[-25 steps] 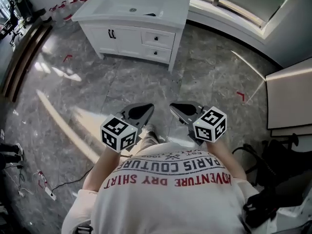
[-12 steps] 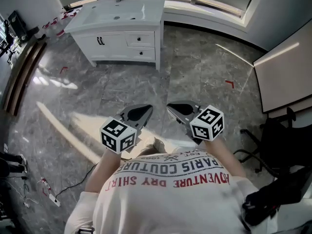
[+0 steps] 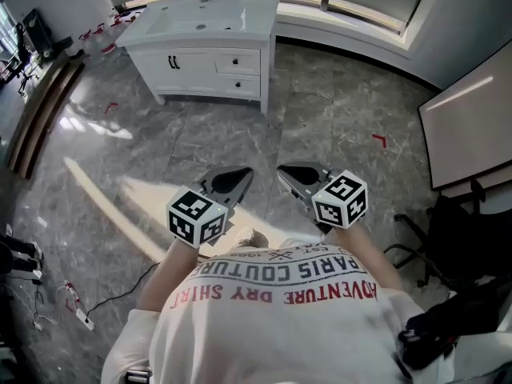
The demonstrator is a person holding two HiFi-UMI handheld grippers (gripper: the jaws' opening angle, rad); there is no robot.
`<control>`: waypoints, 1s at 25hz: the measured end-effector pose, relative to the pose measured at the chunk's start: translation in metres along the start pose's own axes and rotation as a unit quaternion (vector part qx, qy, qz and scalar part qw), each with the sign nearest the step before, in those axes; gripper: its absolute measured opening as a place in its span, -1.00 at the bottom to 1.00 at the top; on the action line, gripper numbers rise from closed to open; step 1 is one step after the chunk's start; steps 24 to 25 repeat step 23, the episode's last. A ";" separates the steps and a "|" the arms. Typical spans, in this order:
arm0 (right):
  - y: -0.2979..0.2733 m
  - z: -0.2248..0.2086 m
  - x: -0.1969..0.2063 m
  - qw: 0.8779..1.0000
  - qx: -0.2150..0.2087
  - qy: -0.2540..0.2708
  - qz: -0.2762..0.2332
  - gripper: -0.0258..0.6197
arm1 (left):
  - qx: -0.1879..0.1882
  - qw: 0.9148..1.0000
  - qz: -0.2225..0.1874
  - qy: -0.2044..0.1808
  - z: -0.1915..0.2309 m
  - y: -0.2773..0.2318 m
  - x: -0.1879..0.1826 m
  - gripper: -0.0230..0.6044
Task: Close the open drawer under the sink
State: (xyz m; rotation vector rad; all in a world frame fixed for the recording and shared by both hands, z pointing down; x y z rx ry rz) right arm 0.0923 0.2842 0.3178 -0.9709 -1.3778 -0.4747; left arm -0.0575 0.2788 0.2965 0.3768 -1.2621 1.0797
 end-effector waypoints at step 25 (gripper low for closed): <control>0.014 0.018 0.010 1.000 -0.007 -0.010 -0.001 -0.92 | -0.001 1.000 0.007 0.013 -0.016 0.002 0.016 -0.93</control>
Point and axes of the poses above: the fingertips, and each gripper's own axes: y backward along the fingers, z to its left, x out of its underside, the point moved 6 cm from there along y, backward along the fingers, and after that the axes turned 9 degrees about y, right-handed, at the moved point
